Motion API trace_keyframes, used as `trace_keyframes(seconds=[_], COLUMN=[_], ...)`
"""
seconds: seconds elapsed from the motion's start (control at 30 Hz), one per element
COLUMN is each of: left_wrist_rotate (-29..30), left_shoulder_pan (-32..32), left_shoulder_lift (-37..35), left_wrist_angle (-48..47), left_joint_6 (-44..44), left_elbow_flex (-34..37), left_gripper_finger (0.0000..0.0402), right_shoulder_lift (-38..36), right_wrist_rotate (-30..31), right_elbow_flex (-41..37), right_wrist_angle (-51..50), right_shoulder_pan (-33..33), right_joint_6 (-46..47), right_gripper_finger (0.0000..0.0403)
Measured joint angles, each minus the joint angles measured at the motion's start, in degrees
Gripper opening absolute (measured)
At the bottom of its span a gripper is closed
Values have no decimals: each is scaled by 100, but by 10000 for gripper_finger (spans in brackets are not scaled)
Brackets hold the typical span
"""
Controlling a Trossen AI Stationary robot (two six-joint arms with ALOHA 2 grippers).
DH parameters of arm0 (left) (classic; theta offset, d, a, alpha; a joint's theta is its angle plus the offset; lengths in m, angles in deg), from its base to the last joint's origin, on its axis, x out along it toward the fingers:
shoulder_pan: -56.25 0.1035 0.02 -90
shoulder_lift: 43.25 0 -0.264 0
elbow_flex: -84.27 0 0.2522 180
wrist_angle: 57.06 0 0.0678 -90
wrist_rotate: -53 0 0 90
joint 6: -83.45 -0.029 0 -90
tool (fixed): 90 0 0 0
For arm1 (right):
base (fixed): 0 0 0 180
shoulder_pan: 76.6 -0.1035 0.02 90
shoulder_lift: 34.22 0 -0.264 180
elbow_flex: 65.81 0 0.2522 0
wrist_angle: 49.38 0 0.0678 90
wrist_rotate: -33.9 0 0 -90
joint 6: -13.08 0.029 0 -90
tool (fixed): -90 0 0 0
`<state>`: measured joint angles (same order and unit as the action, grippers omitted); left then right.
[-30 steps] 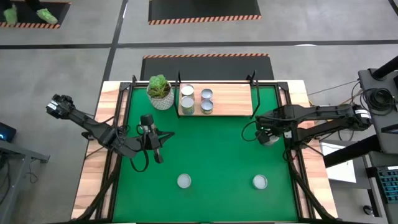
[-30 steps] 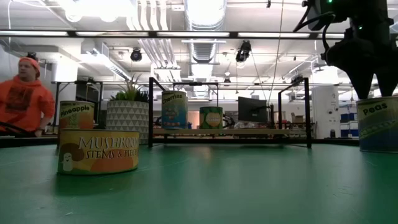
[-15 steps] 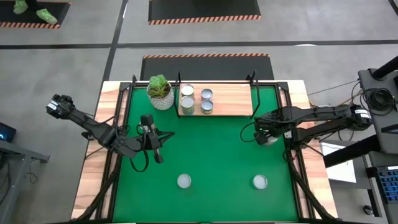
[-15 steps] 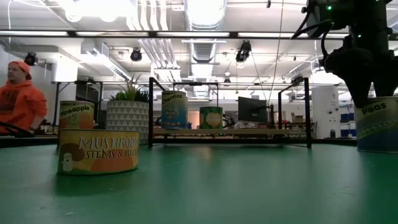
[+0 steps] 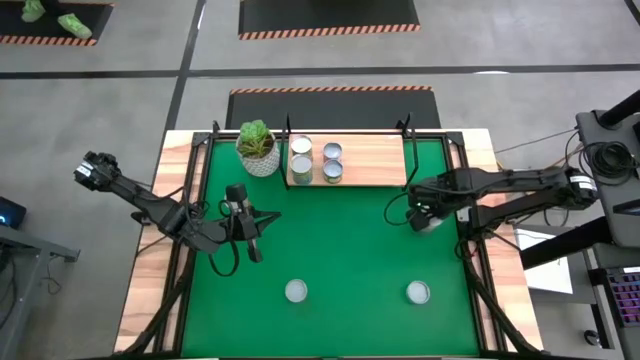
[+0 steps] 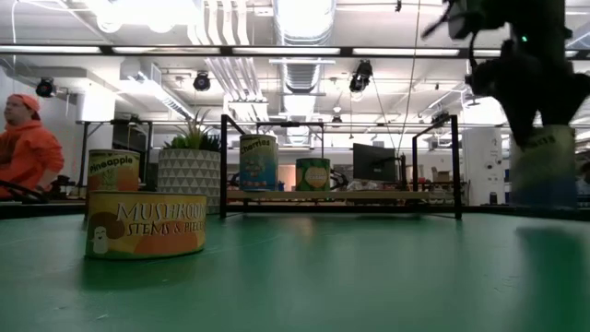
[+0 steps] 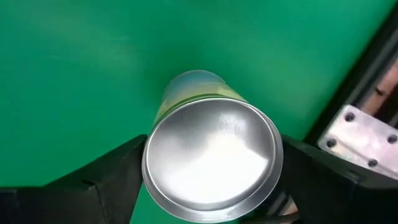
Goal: Pick and place cans onto a shelf
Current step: Put the canned peas on the shelf
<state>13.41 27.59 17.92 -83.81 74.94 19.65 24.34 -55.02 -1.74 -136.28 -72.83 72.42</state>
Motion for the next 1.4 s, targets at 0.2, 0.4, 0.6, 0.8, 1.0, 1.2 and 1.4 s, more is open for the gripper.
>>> trace_keyframes(seconds=[0.2,0.4,0.6,0.8,1.0,1.2,1.4], left_wrist_rotate=[0,0,0,0,0,0,0], left_shoulder_pan=[1,1,2,1,1,2,0], left_shoulder_lift=[0,0,0,0,0,0,0], left_wrist_angle=[11,11,11,11,8,8,6], left_joint_6=[0,0,-19,-22,-24,-24,-22], left_elbow_flex=[0,-1,-2,-2,-2,-2,-2], left_gripper_finger=[0,0,0,0,0,0,0], right_shoulder_lift=[521,1626,2687,3508,4077,4211,4197], right_wrist_rotate=[44,41,85,961,1097,973,325], right_elbow_flex=[1066,2416,3725,4676,5048,5092,5068], right_wrist_angle=[19,-362,-492,-495,-485,-316,78], right_shoulder_pan=[-13,-13,27,173,611,1194,1668], right_joint_6=[-553,-1738,-3446,-5303,-6911,-7680,-7896], right_gripper_finger=[325,312,325,326,326,326,327])
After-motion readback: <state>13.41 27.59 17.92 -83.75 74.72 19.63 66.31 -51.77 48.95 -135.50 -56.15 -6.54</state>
